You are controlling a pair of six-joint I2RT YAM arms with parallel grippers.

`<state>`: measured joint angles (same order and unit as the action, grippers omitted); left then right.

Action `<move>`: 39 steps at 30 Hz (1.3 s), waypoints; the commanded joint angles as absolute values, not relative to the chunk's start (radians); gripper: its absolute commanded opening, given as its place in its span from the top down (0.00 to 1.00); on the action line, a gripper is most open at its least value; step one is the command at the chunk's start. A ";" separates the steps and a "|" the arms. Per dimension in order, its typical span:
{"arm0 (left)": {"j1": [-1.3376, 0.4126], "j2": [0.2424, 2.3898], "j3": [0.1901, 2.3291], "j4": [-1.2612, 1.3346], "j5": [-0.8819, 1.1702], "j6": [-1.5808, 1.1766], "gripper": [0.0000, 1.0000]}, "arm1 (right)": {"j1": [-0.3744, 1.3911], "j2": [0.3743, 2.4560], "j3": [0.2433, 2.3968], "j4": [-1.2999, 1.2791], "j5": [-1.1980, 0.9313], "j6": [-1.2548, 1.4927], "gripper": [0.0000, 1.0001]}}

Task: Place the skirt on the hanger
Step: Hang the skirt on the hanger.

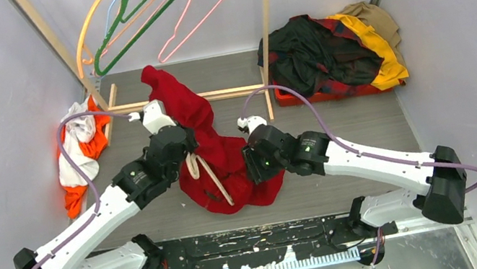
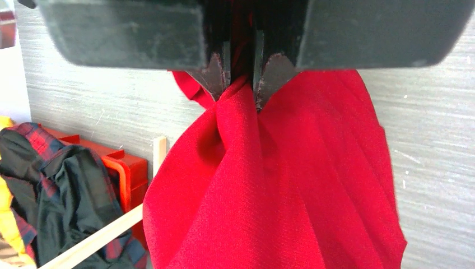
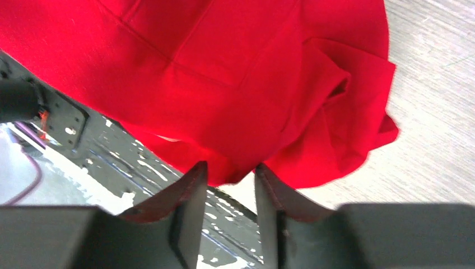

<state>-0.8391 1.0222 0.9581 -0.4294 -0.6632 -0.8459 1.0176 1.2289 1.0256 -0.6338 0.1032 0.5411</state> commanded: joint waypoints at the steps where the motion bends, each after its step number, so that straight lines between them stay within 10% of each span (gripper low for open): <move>1: -0.846 1.008 0.974 -0.225 -0.766 -0.749 1.00 | 1.066 1.199 1.021 -0.614 0.116 0.508 0.51; 12: -0.846 1.117 1.103 -0.389 -0.777 -0.756 1.00 | 1.583 1.217 1.043 -0.535 0.500 0.291 0.58; 39: -0.845 1.087 1.123 -0.483 -0.750 -0.770 1.00 | 1.609 1.593 0.875 -0.034 0.641 -0.098 0.51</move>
